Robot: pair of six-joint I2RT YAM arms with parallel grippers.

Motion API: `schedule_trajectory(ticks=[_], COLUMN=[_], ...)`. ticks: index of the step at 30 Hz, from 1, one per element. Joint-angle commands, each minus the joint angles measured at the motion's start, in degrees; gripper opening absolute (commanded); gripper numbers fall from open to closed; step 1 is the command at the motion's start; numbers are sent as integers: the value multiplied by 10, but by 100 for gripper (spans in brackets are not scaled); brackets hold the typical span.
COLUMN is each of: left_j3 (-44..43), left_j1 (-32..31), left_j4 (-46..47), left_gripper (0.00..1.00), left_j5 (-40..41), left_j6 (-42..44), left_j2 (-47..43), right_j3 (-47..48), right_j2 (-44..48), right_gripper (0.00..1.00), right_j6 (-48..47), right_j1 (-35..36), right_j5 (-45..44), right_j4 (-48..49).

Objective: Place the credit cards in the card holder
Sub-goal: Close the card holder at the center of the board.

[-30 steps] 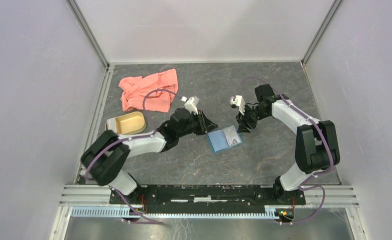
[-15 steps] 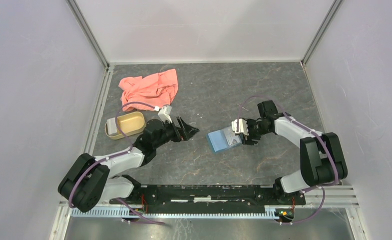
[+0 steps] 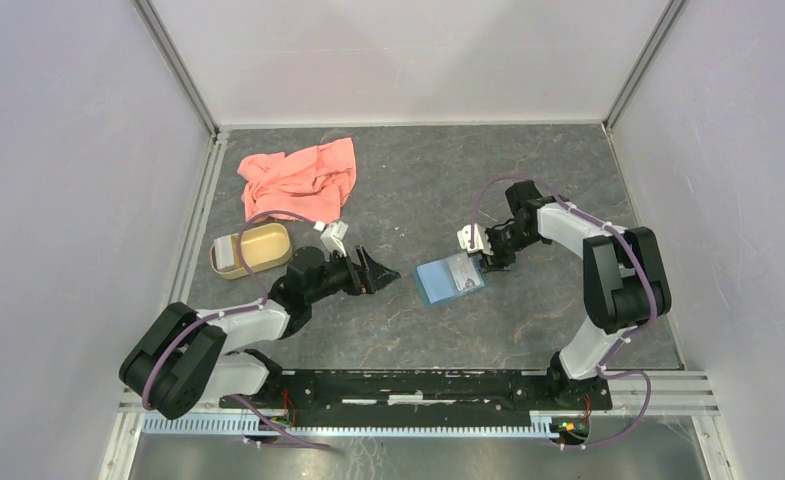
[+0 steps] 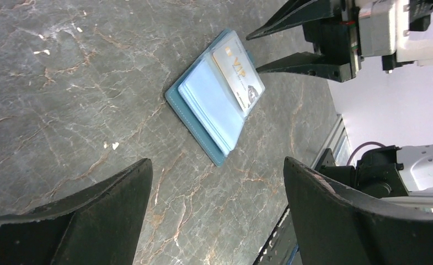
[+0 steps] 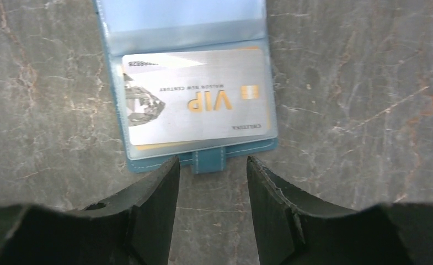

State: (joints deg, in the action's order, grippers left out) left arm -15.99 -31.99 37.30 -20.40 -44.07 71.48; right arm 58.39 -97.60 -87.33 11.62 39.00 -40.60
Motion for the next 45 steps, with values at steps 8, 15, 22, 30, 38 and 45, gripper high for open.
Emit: schedule_trajectory(ticks=[8, 15, 22, 30, 38, 45], left_j3=[0, 1, -8, -66, -179, -214], left_j1=[0, 0, 0, -28, -115, -140], left_j4=[73, 71, 50, -69, -256, -277], left_gripper=[91, 91, 88, 81, 82, 83], left_j5=[-45, -42, -38, 13, 145, 156], left_j6=[1, -3, -12, -19, -29, -53], left_j2=[31, 30, 34, 59, 135, 186], right_j3=[19, 17, -53, -26, -29, -37], right_j2=[-42, -33, 51, 23, 19, 12], right_gripper=[48, 27, 9, 8, 17, 17], right_j6=[6, 15, -1, -32, -144, -181], right_j1=[11, 11, 11, -10, -46, -46], right_j5=[-2, 15, 101, 148, 203, 201], right_j4=[-30, -43, 3, -60, -143, -154])
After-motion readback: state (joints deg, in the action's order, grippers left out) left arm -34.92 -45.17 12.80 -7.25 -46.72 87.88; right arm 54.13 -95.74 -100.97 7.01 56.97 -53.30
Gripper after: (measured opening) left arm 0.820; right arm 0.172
